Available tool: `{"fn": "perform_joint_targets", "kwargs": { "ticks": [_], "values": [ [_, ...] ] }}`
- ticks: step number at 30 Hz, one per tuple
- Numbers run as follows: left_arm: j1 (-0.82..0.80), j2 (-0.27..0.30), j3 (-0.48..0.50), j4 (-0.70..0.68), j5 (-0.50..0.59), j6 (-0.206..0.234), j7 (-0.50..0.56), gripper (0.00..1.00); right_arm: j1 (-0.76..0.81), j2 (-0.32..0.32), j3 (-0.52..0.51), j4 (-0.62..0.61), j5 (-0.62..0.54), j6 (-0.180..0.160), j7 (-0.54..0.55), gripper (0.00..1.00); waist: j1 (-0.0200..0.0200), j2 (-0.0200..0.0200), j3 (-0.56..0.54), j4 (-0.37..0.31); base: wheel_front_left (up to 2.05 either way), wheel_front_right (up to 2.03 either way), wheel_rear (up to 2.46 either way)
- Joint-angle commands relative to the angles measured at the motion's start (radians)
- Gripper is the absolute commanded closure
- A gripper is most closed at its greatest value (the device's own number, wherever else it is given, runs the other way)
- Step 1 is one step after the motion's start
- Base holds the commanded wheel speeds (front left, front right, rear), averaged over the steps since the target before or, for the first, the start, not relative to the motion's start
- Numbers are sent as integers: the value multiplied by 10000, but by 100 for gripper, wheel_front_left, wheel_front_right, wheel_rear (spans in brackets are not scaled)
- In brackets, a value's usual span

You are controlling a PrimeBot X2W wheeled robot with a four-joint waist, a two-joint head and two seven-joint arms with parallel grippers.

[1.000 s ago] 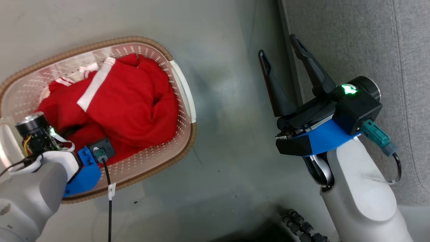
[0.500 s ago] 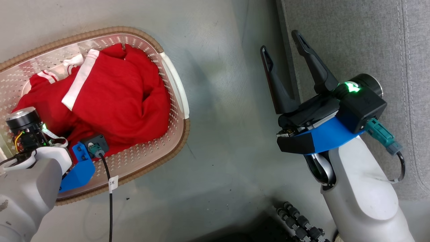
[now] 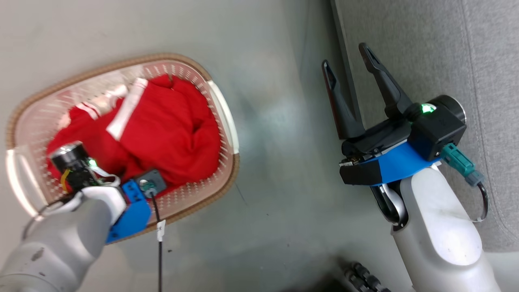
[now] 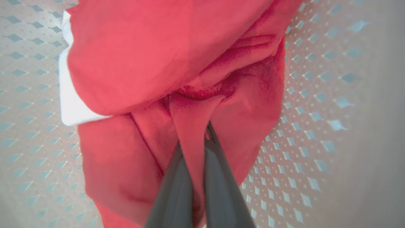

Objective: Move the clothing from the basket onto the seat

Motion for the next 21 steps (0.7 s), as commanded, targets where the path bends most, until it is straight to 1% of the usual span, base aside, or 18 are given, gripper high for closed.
{"fn": "perform_joint_targets", "kwargs": {
  "ticks": [1,2,3,5,7,8,10,12,15,21],
  "values": [
    [110,-128,-29,-188,-363,-3,-162,100,203,-31,-84,74,-90,3,-35,0,0,0,-535,326,0,0,0],
    [110,-128,-29,-188,-363,-3,-162,100,203,-31,-84,74,-90,3,-35,0,0,0,-535,326,0,0,0],
    [296,-279,-30,-402,-609,-4,-289,100,293,-31,-165,143,-182,5,-35,0,0,0,-869,501,0,0,0],
    [318,-334,-30,-523,-754,-4,-376,100,346,-29,-197,185,-235,5,-35,0,0,0,-1026,592,0,0,0],
    [465,-535,-30,-861,-1301,-4,-597,100,475,-32,-308,321,-397,3,-35,0,0,0,-1500,867,0,0,0],
    [465,-535,-30,-861,-1301,-4,-597,100,475,-32,-308,321,-397,3,-35,0,0,0,-1500,867,0,0,0],
    [529,-647,-28,-1101,-1688,-4,-773,100,583,-32,-337,412,-489,5,-35,0,0,0,-1816,1041,0,0,0],
    [645,-771,-30,-1412,-2170,-4,-1070,100,754,-35,-438,539,-575,3,-35,0,0,0,-2362,1309,0,0,0],
    [733,-918,-28,-1677,-2712,-4,-1344,100,1011,-34,-551,645,-663,3,-35,0,0,0,-2906,1578,0,0,0],
    [890,-1071,-28,-2193,-3855,-4,-1715,100,1529,-116,-719,853,-758,3,-35,0,0,0,-3910,2042,0,0,0]
  ]
}}
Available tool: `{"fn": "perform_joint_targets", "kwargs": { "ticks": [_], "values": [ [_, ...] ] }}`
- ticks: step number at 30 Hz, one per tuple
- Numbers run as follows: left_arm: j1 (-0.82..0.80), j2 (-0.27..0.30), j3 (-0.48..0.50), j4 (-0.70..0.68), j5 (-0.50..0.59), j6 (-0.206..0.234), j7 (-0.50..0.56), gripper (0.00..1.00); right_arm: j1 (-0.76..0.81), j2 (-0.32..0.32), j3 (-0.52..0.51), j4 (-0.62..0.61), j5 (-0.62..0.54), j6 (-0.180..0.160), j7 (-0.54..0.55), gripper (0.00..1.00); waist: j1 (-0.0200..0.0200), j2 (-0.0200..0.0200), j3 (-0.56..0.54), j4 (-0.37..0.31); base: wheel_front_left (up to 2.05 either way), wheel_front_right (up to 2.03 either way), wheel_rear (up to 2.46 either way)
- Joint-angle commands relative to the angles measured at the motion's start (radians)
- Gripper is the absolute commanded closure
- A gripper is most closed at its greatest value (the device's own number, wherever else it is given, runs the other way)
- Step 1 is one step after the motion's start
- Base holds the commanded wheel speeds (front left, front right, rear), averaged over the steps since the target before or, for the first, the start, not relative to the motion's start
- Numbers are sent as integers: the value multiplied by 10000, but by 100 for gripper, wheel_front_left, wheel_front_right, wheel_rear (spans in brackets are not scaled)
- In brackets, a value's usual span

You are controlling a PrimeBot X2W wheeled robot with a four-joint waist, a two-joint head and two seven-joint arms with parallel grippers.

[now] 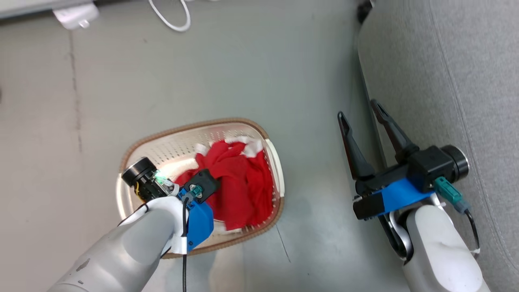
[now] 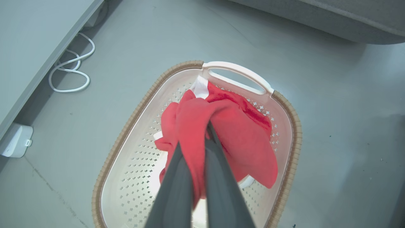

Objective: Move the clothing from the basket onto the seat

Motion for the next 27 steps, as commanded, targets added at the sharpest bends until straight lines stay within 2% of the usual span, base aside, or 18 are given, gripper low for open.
{"fn": "perform_joint_targets", "kwargs": {
  "ticks": [1,7,15,27],
  "values": [
    [74,-7,-24,-81,-168,-4,-100,100,199,-92,-41,61,-22,1,-35,0,1,-1,-664,444,0,0,0],
    [57,-134,343,-862,-626,-4,-164,100,703,-190,-149,201,91,1,-35,0,1,-1,-1638,776,0,0,0],
    [389,-104,1634,-2305,-364,103,-166,100,1343,-244,-137,380,207,1,-35,0,1,-1,-2873,988,0,0,0],
    [780,-354,3052,-3493,48,345,-167,100,2206,-369,-145,488,351,1,-35,0,1,-1,-4237,1081,0,0,0]
  ]
}}
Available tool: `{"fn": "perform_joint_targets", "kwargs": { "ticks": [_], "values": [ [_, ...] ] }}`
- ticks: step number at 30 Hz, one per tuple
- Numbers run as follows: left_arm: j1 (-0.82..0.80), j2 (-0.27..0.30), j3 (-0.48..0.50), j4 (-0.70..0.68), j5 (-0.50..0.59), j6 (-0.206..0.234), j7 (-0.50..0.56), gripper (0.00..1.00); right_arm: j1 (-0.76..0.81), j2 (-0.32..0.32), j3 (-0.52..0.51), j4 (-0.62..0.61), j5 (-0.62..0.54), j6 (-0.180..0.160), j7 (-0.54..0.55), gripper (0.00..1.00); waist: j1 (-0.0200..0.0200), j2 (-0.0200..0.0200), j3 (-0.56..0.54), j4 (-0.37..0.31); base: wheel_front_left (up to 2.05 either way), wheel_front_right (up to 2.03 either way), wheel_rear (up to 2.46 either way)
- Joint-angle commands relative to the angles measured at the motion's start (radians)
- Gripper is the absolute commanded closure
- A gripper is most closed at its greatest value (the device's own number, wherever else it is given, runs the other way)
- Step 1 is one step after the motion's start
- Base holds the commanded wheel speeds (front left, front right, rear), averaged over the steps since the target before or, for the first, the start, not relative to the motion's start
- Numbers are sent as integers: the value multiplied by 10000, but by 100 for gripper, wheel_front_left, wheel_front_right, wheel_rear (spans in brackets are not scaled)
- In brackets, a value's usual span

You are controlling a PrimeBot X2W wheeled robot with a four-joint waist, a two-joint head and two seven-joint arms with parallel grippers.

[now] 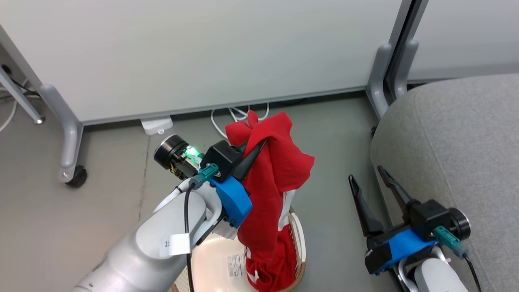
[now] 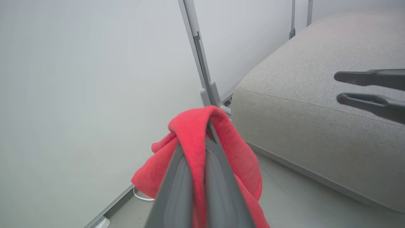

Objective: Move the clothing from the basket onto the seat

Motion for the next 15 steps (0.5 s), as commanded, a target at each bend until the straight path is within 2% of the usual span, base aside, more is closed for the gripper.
{"fn": "perform_joint_targets", "kwargs": {
  "ticks": [1,15],
  "values": [
    [143,-47,112,-69,95,42,-53,100,245,-69,-8,17,46,1,-35,0,2,-1,-324,36,0,0,0],
    [-2,-443,334,10,191,-141,-53,100,892,-31,-42,3,119,1,-35,0,2,-1,-1270,15,0,0,0]
  ]
}}
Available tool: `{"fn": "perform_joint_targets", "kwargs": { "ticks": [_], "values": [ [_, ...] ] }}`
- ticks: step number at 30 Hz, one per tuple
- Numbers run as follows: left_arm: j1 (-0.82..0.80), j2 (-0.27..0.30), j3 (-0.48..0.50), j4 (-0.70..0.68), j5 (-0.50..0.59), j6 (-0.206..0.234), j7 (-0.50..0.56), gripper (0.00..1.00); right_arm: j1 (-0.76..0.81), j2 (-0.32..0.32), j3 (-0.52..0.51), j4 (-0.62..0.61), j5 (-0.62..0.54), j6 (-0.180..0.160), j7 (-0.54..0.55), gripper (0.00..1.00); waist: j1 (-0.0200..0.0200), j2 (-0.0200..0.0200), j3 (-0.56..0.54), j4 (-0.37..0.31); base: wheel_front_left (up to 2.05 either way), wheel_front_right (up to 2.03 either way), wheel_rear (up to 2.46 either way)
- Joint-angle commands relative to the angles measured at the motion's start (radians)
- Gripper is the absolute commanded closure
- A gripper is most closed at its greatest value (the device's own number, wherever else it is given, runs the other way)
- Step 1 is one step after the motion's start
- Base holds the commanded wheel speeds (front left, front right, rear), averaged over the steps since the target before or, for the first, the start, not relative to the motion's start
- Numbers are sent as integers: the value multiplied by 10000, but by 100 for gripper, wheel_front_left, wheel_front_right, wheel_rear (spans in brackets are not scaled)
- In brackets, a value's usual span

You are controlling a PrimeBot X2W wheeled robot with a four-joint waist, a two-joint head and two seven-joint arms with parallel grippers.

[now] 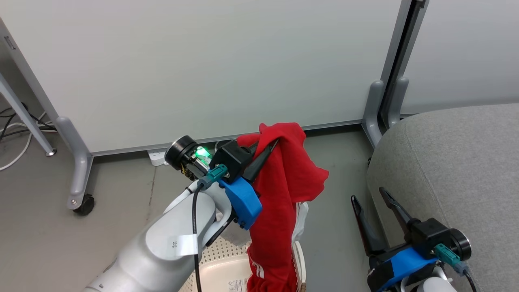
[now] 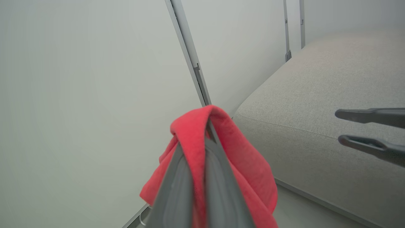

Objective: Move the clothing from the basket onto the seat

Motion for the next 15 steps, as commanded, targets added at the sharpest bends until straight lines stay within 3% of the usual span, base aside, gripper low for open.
{"fn": "perform_joint_targets", "kwargs": {
  "ticks": [1,15],
  "values": [
    [-107,-9,60,37,47,-20,-51,100,115,-7,-1,-40,9,1,-35,0,1,-1,-34,6,0,0,0],
    [-143,-69,149,50,164,-94,-53,100,-274,-71,753,-168,-14,1,-35,0,1,-1,10,95,0,0,0]
  ]
}}
